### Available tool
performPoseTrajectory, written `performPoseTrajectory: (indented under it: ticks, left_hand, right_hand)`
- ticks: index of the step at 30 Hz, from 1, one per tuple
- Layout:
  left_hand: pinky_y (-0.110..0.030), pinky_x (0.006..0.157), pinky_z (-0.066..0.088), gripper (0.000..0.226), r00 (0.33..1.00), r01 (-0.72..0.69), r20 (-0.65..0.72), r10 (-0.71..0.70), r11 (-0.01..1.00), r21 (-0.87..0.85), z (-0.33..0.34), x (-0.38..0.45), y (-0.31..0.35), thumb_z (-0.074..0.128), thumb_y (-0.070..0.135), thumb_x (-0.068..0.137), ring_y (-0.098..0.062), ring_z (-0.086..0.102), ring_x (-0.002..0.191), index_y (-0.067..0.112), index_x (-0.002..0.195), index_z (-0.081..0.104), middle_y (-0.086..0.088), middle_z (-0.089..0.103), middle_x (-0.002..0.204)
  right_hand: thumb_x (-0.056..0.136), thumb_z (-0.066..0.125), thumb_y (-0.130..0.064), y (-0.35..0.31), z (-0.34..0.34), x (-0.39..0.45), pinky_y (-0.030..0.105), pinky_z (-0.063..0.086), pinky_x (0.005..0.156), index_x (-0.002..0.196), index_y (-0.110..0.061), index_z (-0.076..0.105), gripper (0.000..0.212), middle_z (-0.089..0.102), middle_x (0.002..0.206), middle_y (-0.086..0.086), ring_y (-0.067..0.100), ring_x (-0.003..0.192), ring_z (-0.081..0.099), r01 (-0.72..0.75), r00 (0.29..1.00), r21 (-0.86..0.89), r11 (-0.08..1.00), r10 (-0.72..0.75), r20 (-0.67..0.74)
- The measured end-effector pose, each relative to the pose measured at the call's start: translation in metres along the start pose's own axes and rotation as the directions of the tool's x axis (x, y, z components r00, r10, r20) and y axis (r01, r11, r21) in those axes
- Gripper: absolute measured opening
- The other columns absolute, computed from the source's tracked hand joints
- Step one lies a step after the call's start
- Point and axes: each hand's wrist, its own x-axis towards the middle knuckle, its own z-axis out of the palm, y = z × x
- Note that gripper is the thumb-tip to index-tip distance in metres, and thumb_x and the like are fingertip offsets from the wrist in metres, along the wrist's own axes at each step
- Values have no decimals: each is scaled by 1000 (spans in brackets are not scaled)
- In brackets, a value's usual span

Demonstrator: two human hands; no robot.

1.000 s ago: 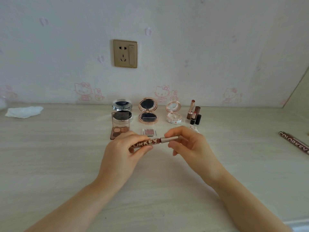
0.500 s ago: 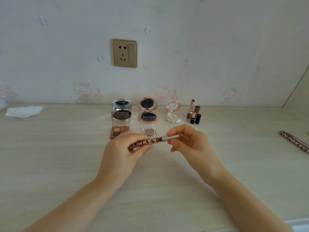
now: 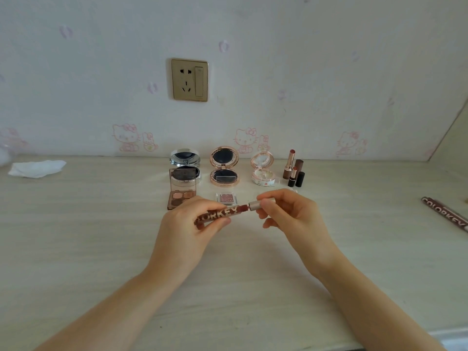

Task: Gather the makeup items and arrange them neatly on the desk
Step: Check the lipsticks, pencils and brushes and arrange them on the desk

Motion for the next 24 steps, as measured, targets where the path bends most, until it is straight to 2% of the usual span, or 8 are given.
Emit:
performPoseTrajectory:
  ticks: [10, 15, 19, 22, 24]
  left_hand:
    - [-17, 72, 49, 23, 1000, 3, 17, -3, 1000, 2, 1, -1, 2, 79, 13, 75, -5, 62, 79, 17, 97, 75, 12, 66, 82]
    - [-7, 80, 44, 35, 997, -17, 72, 17, 1000, -2, 2, -5, 2, 69, 1, 80, 1, 61, 91, 21, 109, 69, 14, 66, 95]
    - [-3, 85, 39, 39, 989, 0, 146, 1, 1000, -11, 4, -8, 3, 64, 0, 82, 8, 58, 99, 29, 107, 61, 20, 63, 99]
    - [-7, 81, 42, 38, 977, -42, 208, 38, 999, 18, 4, -10, 5, 63, 7, 85, -1, 60, 96, 39, 102, 53, 16, 62, 97]
    - [-15, 78, 44, 34, 965, -80, 255, 66, 996, 44, 4, -11, 8, 61, 15, 87, -6, 59, 92, 43, 105, 50, 15, 59, 97]
  right_hand:
    - [91, 58, -8, 0, -4, 2, 27, 57, 71, 97, -13, 68, 12, 72, 81, 0, 14, 79, 67, -23, 991, 93, 995, 35, -127]
    - [91, 57, -7, 3, -7, 4, 23, 55, 67, 99, -15, 66, 14, 73, 81, -2, 12, 79, 67, -25, 984, 127, 992, 47, -172]
    - [91, 56, -6, 5, -9, 7, 21, 53, 66, 101, -16, 66, 17, 73, 84, 3, 14, 81, 68, -21, 977, 164, 986, 56, -207]
    - [91, 56, -8, 6, -11, 11, 20, 52, 65, 102, -17, 67, 18, 70, 90, 14, 21, 85, 69, -32, 971, 192, 981, 76, -228]
    - [92, 55, -10, 4, -15, 15, 20, 52, 65, 103, -17, 66, 17, 71, 88, 14, 22, 84, 70, -59, 966, 211, 976, 109, -233]
